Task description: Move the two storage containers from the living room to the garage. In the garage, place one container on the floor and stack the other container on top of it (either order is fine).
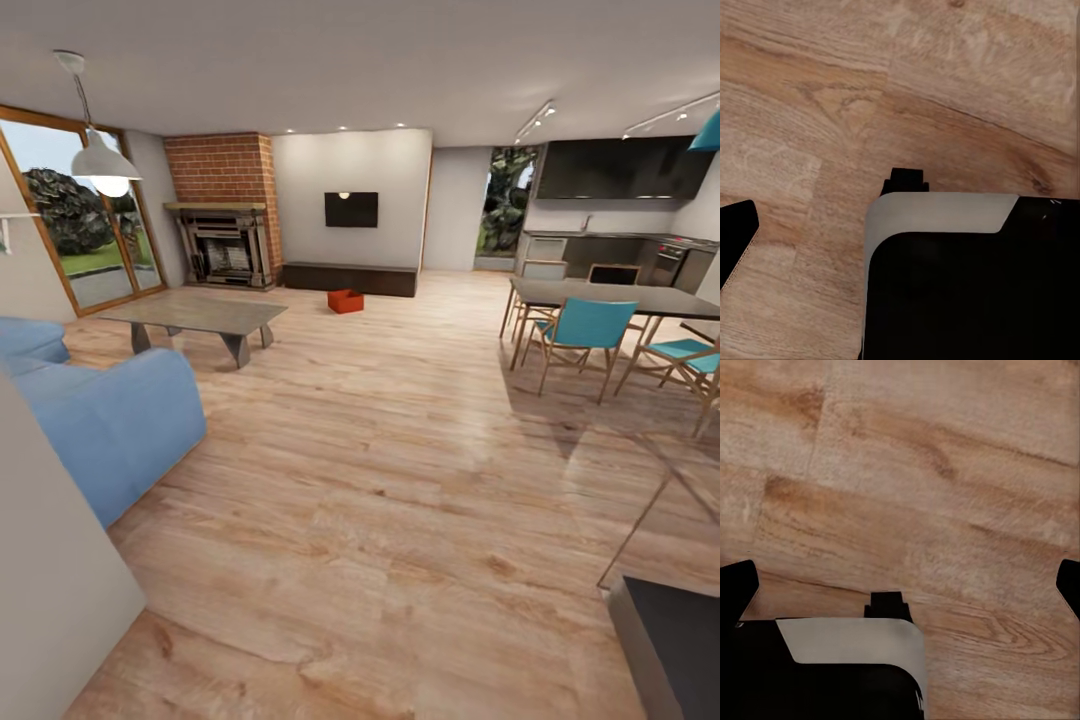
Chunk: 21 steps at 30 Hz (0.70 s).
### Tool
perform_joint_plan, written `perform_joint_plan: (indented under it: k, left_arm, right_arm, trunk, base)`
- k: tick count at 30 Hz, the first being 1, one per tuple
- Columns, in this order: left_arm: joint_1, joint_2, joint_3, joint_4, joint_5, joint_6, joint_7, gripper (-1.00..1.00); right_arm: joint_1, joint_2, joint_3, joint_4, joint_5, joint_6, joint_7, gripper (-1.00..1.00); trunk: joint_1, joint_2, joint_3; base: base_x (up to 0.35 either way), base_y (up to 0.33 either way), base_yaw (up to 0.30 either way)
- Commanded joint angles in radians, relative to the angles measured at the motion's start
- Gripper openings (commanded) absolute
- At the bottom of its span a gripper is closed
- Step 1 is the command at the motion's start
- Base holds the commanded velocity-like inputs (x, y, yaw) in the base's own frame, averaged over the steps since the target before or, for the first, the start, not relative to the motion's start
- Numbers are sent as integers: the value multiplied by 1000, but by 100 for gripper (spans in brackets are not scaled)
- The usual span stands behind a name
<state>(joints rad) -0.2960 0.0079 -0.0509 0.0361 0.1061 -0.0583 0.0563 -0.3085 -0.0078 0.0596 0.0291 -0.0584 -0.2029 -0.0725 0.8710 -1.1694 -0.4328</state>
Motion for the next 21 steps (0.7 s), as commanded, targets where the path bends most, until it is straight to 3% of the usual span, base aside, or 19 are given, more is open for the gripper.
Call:
perform_joint_plan:
  k: [1, 11, 21]
  left_arm:
    - [-2, 0, -6, 4, 10, -6, 0, 100]
    - [-2, 0, -6, 4, 10, -6, 0, 100]
    - [-2, 0, -6, 4, 10, -6, 0, 100]
  right_arm:
    - [-1, 0, 6, 3, -6, -6, -2, 100]
    - [-1, 0, 6, 3, -6, -6, -2, 100]
    - [-1, 0, 6, 3, -6, -6, -2, 100]
  trunk:
    - [1, -1, -1]
    - [1, -1, -2]
    - [1, -1, -5]
  base:
    - [339, 1, 0]
    - [339, 8, -25]
    - [339, 98, -51]
